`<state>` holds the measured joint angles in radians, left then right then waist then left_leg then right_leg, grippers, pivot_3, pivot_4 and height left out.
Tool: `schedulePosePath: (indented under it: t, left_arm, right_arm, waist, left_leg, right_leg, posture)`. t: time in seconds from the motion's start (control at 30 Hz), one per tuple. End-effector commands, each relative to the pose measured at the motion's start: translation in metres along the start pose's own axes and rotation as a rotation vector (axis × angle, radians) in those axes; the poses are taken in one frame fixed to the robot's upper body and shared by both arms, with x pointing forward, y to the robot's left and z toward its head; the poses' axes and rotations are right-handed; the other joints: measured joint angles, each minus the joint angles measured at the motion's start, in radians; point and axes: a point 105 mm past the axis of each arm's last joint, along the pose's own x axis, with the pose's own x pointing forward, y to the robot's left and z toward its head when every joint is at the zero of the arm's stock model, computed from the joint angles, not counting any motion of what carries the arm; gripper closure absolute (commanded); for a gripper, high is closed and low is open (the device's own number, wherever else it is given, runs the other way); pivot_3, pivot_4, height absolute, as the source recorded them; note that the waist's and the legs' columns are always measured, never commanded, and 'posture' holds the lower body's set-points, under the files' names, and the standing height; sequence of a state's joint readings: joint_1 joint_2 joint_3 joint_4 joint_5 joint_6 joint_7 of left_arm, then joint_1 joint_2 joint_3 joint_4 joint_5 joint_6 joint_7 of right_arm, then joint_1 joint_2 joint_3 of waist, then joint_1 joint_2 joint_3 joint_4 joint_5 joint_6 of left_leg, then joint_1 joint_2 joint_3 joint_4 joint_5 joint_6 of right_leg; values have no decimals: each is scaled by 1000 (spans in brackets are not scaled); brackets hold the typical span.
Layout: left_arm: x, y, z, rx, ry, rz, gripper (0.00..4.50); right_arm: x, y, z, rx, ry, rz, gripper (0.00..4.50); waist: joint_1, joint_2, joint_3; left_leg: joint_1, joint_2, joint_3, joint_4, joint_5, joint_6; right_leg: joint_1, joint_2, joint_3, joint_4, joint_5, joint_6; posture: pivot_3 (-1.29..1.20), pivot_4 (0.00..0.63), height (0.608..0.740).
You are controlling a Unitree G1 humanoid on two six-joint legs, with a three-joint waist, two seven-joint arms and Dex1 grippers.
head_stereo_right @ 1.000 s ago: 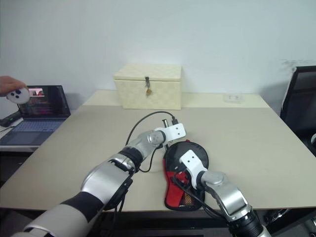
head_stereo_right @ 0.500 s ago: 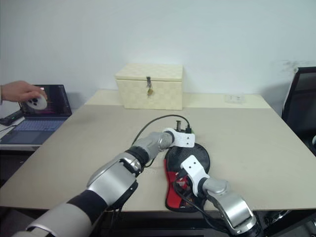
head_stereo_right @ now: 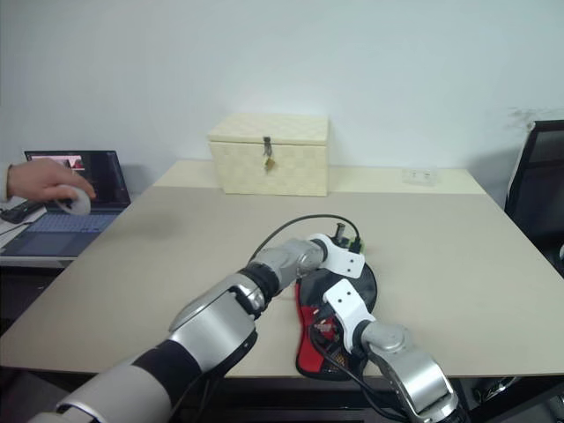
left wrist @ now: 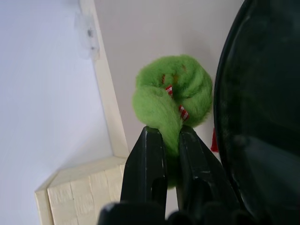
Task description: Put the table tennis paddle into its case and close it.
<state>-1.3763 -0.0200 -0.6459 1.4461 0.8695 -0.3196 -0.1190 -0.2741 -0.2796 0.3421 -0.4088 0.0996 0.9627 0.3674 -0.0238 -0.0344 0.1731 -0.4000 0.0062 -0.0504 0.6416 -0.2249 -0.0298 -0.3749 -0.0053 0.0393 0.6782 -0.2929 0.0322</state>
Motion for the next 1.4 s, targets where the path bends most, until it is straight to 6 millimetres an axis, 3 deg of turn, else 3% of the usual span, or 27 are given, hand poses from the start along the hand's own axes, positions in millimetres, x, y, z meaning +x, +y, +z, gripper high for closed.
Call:
schedulePosePath:
  t: [0.03, 0.2, 0.3, 0.47, 0.6, 0.93, 1.1, 1.17, 1.4]
  left_arm:
    - [2, 31, 38, 62, -132, 88, 4494]
    - [2, 32, 35, 54, -123, 96, 4494]
    - [1, 45, 34, 45, -111, 150, 4494]
    - [1, 54, 53, 74, -168, 199, 4494]
    - [1, 45, 75, 99, -262, 170, 4494]
    - [4, 29, 89, 106, -306, 114, 4494]
    - [4, 27, 82, 43, -286, 106, 4494]
    - [4, 18, 74, -5, -271, 45, 4494]
    - [2, 0, 48, -148, -219, -49, 2099]
  right_arm:
    - [4, 28, -72, 133, 294, 108, 0]
    - [4, 28, -73, 135, 295, 108, 0]
    - [3, 28, -74, 136, 299, 107, 0]
    - [3, 28, -73, 136, 299, 109, 0]
    - [4, 29, -72, 137, 295, 111, 0]
    - [5, 30, -72, 143, 293, 114, 0]
    - [5, 30, -71, 145, 291, 115, 0]
    - [6, 30, -71, 148, 287, 114, 0]
    - [11, 28, -61, 153, 255, 130, 0]
  waist:
    - [0, 0, 0]
    - [0, 0, 0]
    - [0, 0, 0]
    - [1, 0, 0]
    - [1, 0, 0]
    - [1, 0, 0]
    - [1, 0, 0]
    - [0, 0, 0]
    - [-8, 0, -1]
  left_leg:
    - [0, 0, 0, 0, 0, 0]
    - [0, 0, 0, 0, 0, 0]
    - [0, 0, 0, 0, 0, 0]
    - [0, 0, 0, 0, 0, 0]
    - [0, -1, 0, 0, 0, 0]
    - [0, 0, 0, 0, 0, 0]
    - [0, 0, 0, 0, 0, 0]
    - [0, 0, 0, 0, 0, 0]
    - [1, 1, 0, -1, 0, 0]
  right_leg:
    - [0, 0, 0, 0, 0, 0]
    - [0, 0, 0, 0, 0, 0]
    - [0, 0, 0, 0, 0, 0]
    - [0, 0, 0, 0, 0, 0]
    - [0, -1, 0, 0, 0, 1]
    - [1, -1, 0, 0, 0, 1]
    - [1, -1, 0, 0, 0, 1]
    - [1, -1, 0, 0, 0, 1]
    - [0, 0, 0, 0, -1, 1]
  posture:
    - [0, 150, 740]
    - [0, 150, 740]
    - [0, 150, 740]
    - [0, 150, 740]
    - [0, 150, 740]
    - [0, 150, 740]
    - [0, 150, 740]
    - [0, 150, 740]
    - [0, 150, 740]
